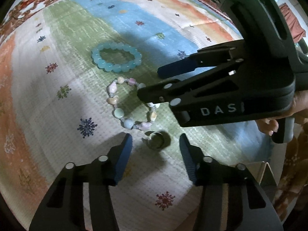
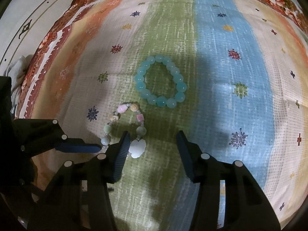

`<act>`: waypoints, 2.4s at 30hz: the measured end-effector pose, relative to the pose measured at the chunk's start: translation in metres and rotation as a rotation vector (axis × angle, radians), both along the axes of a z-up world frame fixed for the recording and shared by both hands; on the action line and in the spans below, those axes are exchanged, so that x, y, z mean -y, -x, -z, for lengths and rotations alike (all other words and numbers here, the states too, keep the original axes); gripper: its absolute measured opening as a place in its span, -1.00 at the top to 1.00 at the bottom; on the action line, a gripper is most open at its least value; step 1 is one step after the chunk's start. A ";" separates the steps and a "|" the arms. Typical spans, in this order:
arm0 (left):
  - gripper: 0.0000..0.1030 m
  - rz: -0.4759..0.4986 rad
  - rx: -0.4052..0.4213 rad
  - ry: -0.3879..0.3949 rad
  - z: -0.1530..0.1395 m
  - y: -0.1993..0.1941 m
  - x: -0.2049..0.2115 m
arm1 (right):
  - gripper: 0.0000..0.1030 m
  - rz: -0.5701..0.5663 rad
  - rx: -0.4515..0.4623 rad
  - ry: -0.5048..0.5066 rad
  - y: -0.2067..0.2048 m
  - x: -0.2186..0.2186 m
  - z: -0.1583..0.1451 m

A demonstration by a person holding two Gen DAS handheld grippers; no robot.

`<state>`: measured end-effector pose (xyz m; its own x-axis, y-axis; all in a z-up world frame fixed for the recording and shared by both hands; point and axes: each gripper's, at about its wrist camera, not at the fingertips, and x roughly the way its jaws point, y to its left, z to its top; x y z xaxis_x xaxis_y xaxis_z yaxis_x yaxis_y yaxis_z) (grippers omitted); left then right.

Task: Organize jewelry
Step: 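Close the right tool on the white stone bracelet while the left tool closes empty beside it, then lift and carry the white stone bracelet in the right tool to the tin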

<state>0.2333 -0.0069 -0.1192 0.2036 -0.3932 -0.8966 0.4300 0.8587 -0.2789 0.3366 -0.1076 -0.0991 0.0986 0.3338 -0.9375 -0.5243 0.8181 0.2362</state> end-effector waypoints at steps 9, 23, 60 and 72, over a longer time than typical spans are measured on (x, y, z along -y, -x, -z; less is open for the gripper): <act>0.83 -0.044 0.016 -0.047 0.003 -0.004 -0.014 | 0.68 -0.043 -0.002 0.014 0.004 -0.006 0.003; 0.84 -0.101 0.041 -0.018 -0.018 0.007 -0.037 | 0.75 -0.093 0.026 0.000 0.014 -0.007 -0.014; 0.83 -0.237 0.245 0.027 -0.102 0.086 -0.035 | 0.75 -0.114 0.225 -0.131 0.088 0.013 -0.120; 0.83 -0.241 0.274 0.065 -0.109 0.120 -0.026 | 0.75 -0.122 0.255 -0.220 0.127 0.031 -0.144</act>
